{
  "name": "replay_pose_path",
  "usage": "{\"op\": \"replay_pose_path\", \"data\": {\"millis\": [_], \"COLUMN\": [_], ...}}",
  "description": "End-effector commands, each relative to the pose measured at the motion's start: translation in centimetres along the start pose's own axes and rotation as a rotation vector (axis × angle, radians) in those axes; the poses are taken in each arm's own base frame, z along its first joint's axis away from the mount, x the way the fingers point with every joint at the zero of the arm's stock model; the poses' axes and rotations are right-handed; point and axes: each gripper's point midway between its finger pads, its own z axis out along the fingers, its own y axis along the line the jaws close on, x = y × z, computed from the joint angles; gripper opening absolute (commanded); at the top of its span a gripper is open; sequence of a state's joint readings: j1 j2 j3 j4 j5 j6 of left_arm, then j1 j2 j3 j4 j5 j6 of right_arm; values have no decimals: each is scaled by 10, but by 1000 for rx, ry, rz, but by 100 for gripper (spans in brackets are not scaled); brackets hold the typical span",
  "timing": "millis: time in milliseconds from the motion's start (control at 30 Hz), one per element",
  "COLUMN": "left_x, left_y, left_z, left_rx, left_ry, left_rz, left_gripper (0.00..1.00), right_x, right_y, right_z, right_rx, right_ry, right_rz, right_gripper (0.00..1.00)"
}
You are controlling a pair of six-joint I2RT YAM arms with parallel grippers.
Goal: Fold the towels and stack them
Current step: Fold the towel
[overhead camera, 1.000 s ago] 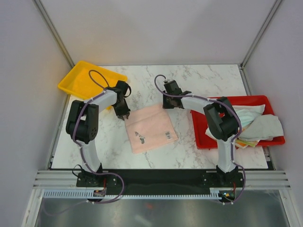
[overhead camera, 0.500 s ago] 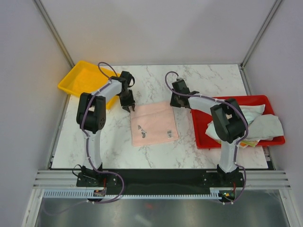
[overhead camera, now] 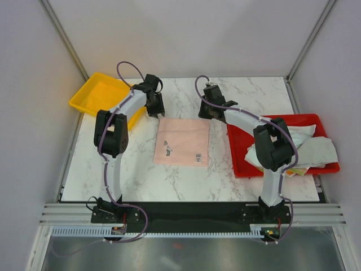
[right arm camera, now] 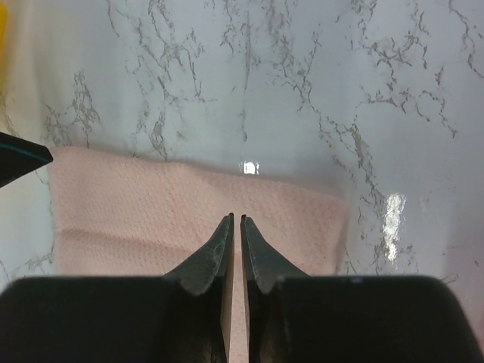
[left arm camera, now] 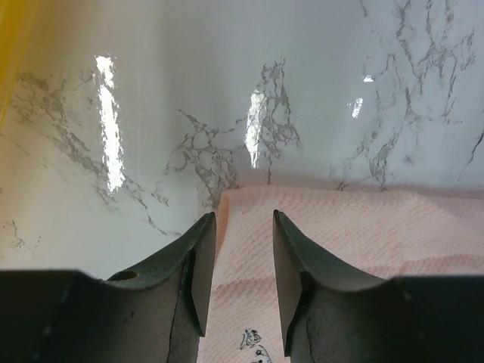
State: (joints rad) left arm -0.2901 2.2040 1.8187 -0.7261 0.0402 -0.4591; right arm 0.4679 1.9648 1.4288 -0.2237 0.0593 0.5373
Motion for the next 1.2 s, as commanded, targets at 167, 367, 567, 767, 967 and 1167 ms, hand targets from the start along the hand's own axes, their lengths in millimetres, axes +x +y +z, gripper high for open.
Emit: {"op": "replay_pose_path", "data": {"millis": [167, 367, 567, 767, 967, 1167], "left_x": [-17, -10, -2, 2, -26, -51], "left_y": [-37, -36, -12, -11, -41, -43], "left_z": [-20, 8, 44, 56, 5, -21], "left_rx": [164, 167, 65, 65, 189, 191], "left_ry": [-51, -24, -5, 10, -72, -163], "left_rz": [63, 40, 40, 56, 114, 259], "left_gripper": [42, 36, 35, 35, 45, 63], "right_x": [7, 14, 24, 25, -5, -4], "right_y": [-15, -39, -60, -49, -32, -20], "right_z": [21, 37, 43, 38, 18, 4], "right_rx": [30, 86, 145, 77, 14, -124], "right_ry": [49, 67, 83, 94, 69, 148], "right_rz": [-39, -59, -88, -125, -199, -304], "right_gripper": [14, 13, 12, 15, 25, 39]}}
